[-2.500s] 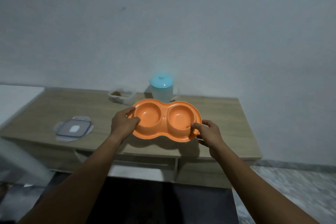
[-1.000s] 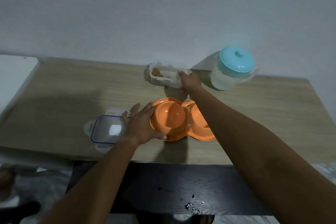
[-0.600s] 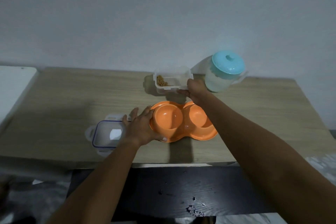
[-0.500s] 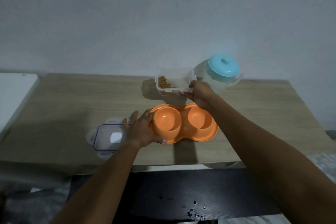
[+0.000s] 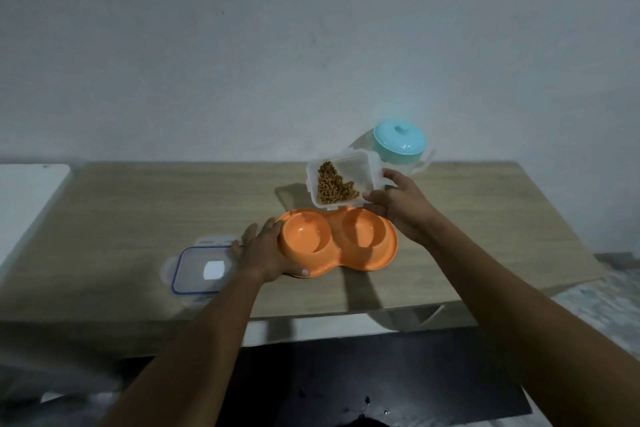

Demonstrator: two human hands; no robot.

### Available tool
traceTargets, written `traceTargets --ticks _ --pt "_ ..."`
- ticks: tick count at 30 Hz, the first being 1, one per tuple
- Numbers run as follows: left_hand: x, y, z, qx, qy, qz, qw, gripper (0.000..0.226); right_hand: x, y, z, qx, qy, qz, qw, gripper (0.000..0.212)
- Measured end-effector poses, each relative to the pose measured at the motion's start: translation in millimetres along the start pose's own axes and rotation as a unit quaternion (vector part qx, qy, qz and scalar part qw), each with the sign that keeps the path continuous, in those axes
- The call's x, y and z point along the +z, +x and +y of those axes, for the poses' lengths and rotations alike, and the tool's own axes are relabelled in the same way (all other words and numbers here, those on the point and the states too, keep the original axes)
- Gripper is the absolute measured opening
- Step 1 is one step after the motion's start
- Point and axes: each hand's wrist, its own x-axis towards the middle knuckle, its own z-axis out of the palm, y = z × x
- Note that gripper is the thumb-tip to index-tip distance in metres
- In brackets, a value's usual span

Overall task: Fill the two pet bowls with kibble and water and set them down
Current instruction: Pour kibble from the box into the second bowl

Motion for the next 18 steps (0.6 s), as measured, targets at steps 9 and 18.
traceTargets --ticks 9,18 --pt "-5.4 -4.6 5.4 0.011 -0.007 -0.019 1.000 0.131 -5.4 -4.8 7.0 -0.058 -0.128 -0.001 0.990 0.068" --pt "-4.0 0.1 2.8 0.012 0.031 -0.022 0.999 0.131 -1.6 -12.5 11.7 -0.080 -0.141 -0.025 0.986 0.069"
